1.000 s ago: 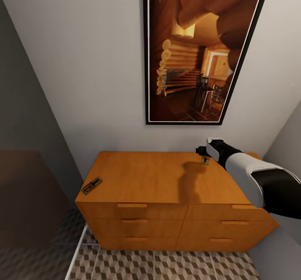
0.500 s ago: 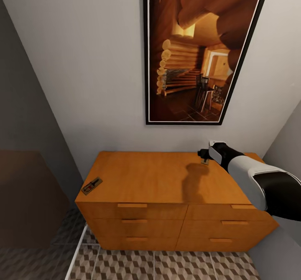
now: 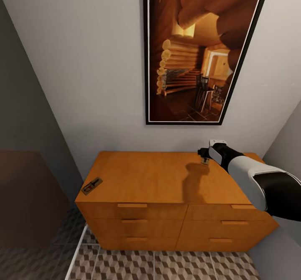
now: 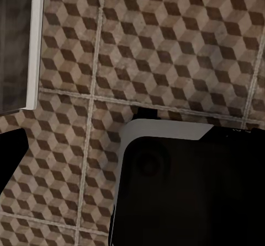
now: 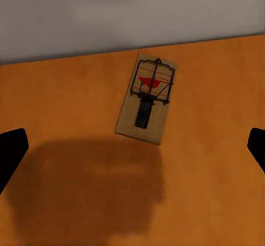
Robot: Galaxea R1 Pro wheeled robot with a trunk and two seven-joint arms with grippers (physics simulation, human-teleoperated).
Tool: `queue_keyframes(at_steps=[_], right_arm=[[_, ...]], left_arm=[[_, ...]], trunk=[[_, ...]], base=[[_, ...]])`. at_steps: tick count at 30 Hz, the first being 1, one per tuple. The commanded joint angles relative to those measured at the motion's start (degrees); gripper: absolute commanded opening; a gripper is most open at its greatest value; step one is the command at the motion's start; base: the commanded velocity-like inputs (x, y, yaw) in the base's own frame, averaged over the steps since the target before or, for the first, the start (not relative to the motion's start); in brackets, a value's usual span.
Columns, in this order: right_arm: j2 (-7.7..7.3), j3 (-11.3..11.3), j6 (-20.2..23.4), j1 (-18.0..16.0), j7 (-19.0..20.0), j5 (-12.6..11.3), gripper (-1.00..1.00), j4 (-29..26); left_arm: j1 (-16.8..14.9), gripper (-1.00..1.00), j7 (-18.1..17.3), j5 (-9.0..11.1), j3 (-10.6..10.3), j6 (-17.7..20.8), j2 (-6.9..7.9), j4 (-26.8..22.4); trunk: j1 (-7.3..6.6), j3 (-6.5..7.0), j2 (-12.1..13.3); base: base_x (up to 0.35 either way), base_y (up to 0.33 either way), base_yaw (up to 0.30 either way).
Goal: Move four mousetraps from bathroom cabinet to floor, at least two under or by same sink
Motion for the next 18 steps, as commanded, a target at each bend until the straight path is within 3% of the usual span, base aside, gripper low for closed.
queue_keyframes(at_steps=[1,18], right_arm=[[-0.01,0.50,0.28,-0.03,-0.20,-0.57,1.00,-0.11],[-0.01,0.49,0.04,-0.01,-0.20,-0.52,1.00,-0.10]], left_arm=[[-0.04,1.00,0.26,0.53,-0.50,-0.17,0.03,-0.01],[-0.04,1.00,0.26,0.53,-0.50,-0.16,0.03,-0.01]], trunk=[[0.03,-0.12,-0.11],[0.03,-0.42,-0.11]], base=[[0.000,0.000,0.000],[0.000,0.000,0.000]])
